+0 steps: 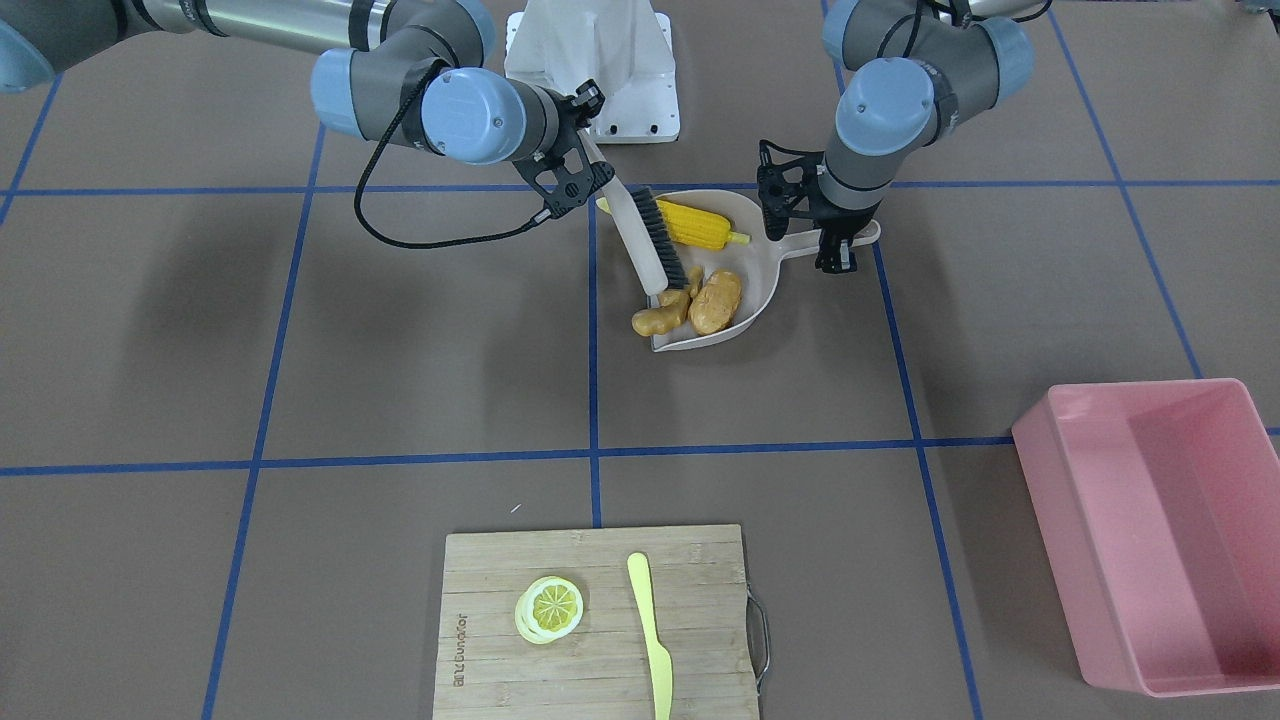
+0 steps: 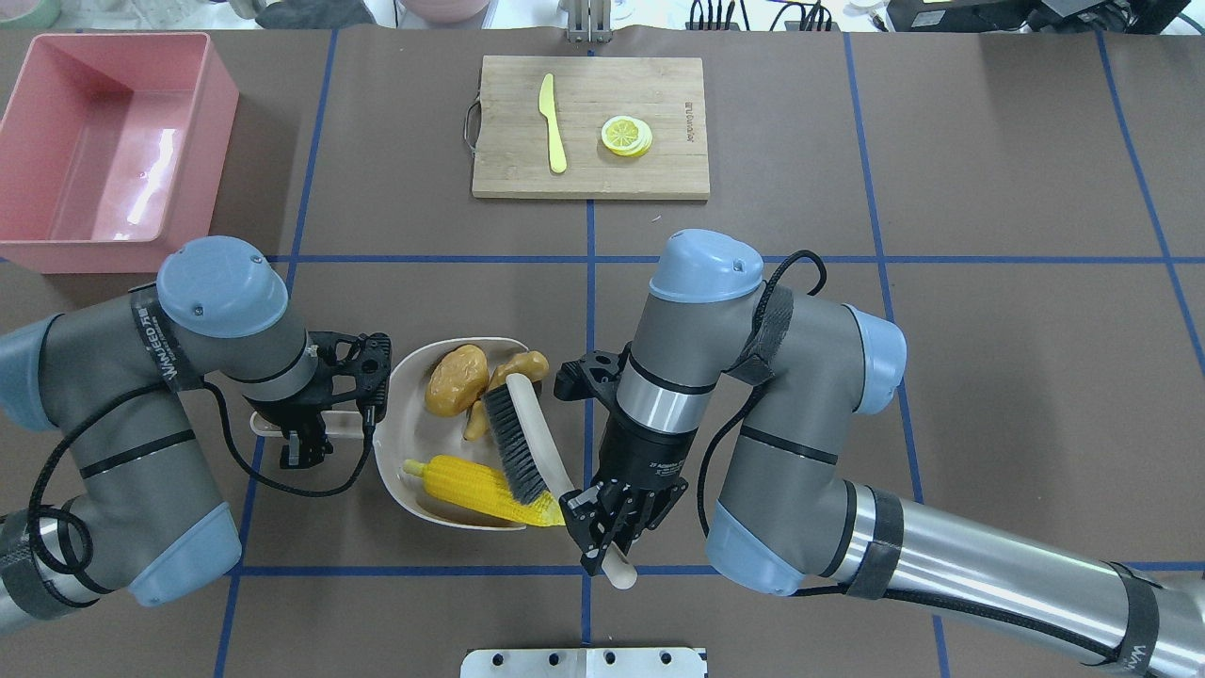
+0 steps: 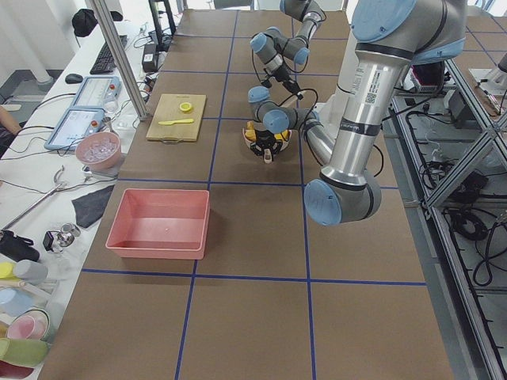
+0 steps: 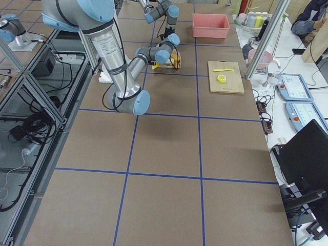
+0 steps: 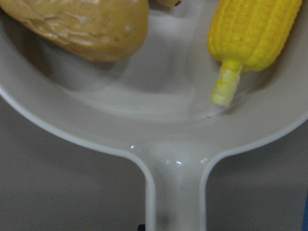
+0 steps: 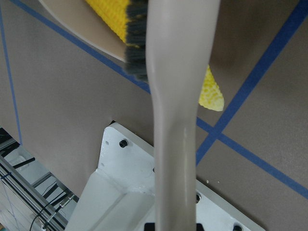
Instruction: Sweep and dump trash into bin
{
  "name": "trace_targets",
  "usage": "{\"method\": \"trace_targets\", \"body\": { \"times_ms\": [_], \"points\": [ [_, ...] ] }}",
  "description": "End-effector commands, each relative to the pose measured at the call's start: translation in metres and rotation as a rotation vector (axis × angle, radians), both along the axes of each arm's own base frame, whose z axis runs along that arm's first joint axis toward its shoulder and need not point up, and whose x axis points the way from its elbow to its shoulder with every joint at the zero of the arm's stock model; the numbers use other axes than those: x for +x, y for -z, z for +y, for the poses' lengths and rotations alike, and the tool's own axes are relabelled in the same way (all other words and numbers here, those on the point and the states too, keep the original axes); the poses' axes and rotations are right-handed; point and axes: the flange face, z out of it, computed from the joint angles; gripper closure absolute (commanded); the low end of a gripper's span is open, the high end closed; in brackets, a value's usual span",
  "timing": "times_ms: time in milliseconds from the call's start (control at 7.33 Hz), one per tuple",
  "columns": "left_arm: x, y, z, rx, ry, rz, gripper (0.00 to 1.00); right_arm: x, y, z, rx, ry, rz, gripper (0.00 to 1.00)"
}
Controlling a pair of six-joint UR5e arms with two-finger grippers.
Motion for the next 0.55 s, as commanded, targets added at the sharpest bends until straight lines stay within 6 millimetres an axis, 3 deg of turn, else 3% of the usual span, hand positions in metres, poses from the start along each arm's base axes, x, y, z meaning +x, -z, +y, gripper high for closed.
{"method": "trace_targets", "body": {
  "times_ms": [0,409],
  "points": [
    [-0.003,0.002,-0.002,0.003,0.004,0.006,1.00,-0.002,0.014,-0.001,-0.004,0.000,0.006,1.00],
    [-0.006,0.002,-0.002,0.020,0.010,0.029,1.00,-0.004,0.037,-0.001,-0.028,-0.006,0.021,1.00]
  ]
}}
